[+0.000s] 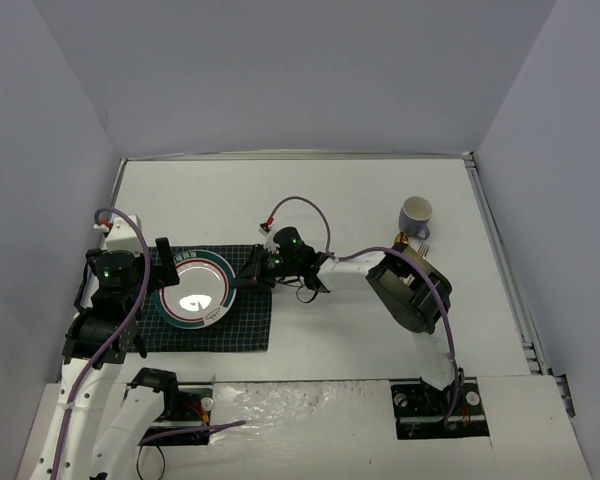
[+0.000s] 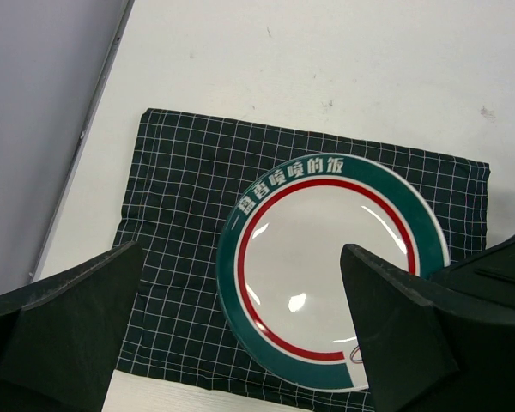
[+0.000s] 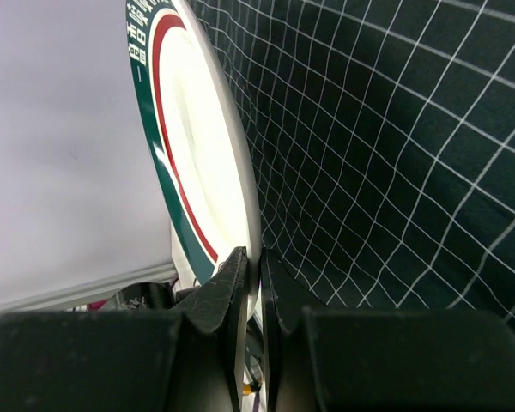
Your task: Set the dinner table for one person
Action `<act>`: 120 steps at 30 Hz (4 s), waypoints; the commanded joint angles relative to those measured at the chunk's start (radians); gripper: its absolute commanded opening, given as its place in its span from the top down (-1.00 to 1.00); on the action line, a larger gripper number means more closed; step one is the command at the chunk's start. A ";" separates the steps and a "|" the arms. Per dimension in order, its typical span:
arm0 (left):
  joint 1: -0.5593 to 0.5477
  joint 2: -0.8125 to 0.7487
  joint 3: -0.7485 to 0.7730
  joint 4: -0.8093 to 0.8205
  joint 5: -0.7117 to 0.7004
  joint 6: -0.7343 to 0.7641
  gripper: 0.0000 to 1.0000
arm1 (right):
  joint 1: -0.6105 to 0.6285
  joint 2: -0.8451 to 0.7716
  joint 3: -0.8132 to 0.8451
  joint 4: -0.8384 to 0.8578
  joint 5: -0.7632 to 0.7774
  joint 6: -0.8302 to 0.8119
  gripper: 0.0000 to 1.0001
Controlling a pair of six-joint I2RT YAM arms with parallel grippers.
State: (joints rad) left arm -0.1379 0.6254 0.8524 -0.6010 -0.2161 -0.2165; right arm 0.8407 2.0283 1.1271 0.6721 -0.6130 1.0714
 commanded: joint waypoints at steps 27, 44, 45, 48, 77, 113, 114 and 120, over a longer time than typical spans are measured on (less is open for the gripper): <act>0.006 -0.001 0.010 0.035 -0.013 0.000 -0.94 | 0.055 0.128 0.133 0.125 0.038 0.113 1.00; 0.006 -0.003 0.008 0.035 -0.012 0.002 -0.94 | 0.054 0.128 0.111 0.050 0.066 0.047 0.55; 0.006 -0.003 0.009 0.035 -0.012 0.002 -0.94 | 0.054 0.121 0.112 0.035 0.073 0.032 0.47; 0.006 -0.003 0.008 0.034 -0.012 0.002 -0.94 | 0.052 0.102 0.120 -0.028 0.093 -0.017 0.26; 0.006 0.020 0.010 0.029 0.013 -0.001 -0.94 | -0.351 -0.717 -0.184 -0.646 0.898 -0.792 -1.00; 0.004 0.013 0.010 0.030 0.043 0.000 -0.94 | -0.915 -0.369 -0.095 -0.475 0.441 -1.058 -0.02; 0.004 0.014 0.010 0.030 0.044 0.000 -0.94 | -0.916 -0.368 -0.101 -0.469 0.441 -1.058 0.04; 0.004 0.017 0.010 0.032 0.045 0.002 -0.94 | -0.915 -0.367 -0.108 -0.460 0.444 -1.061 0.18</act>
State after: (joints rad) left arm -0.1379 0.6312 0.8524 -0.6052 -0.1783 -0.2169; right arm -0.0669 1.6721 1.0180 0.1328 -0.1650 0.0240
